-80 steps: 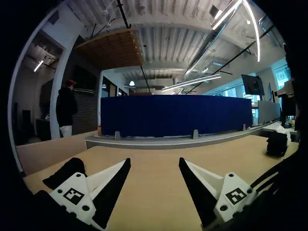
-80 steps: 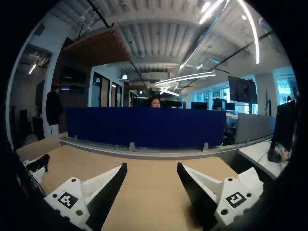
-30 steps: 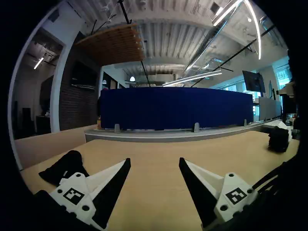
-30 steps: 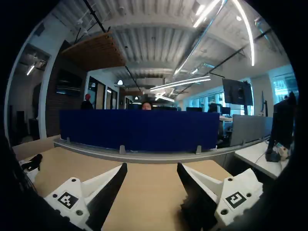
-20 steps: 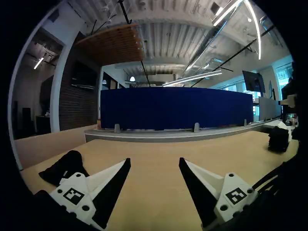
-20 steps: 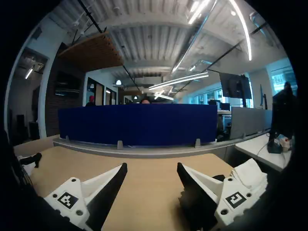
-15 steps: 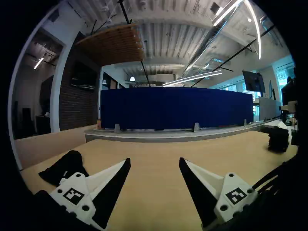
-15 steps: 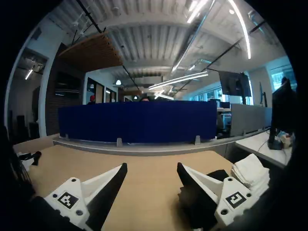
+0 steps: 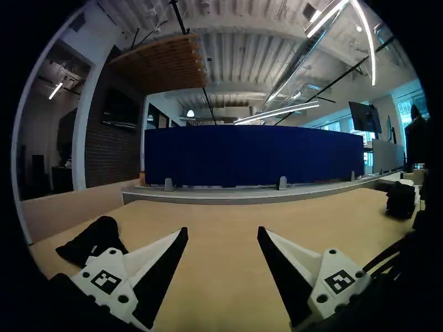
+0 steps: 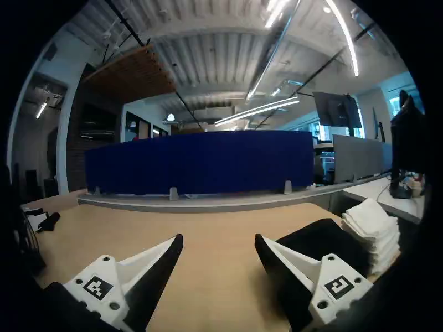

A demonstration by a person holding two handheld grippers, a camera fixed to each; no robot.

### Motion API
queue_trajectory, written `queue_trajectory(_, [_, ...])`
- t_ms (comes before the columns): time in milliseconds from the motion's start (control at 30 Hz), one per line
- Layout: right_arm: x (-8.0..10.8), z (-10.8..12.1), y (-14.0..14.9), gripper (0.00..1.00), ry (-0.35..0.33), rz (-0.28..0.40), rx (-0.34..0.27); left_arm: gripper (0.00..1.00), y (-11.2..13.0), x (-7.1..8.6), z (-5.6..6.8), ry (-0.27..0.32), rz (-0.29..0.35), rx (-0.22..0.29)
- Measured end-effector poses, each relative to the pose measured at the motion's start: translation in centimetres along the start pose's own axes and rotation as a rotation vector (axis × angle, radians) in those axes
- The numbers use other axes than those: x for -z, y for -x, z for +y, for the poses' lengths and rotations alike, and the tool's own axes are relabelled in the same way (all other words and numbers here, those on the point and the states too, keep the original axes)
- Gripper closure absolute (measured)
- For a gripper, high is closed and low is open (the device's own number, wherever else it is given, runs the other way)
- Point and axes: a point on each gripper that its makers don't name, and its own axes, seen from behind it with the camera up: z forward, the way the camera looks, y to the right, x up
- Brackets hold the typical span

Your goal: Fold towel

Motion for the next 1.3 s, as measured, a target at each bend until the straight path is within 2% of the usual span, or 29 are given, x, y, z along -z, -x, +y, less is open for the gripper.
queue_trajectory(300, [-0.5, 0.3, 1.6, 0.0, 0.013, 0.002, 0.023, 0.07, 0.0, 0.0, 0.0, 0.0, 0.0, 0.0])
queue_trajectory(700, [-0.4, 1.2, 2.4, 0.0, 0.053, 0.011, -0.022, 0.07, 0.0, 0.0, 0.0, 0.0, 0.0, 0.0])
queue_trajectory(900, [-0.1, 0.8, 2.4, 0.0, 0.044, 0.016, -0.043, 0.07, 0.0, 0.0, 0.0, 0.0, 0.0, 0.001])
queue_trajectory(1300, [0.2, 0.0, 2.4, 0.0, 0.027, 0.04, -0.012, 0.07, -0.1, 0.0, 0.0, 0.0, 0.0, 0.0])
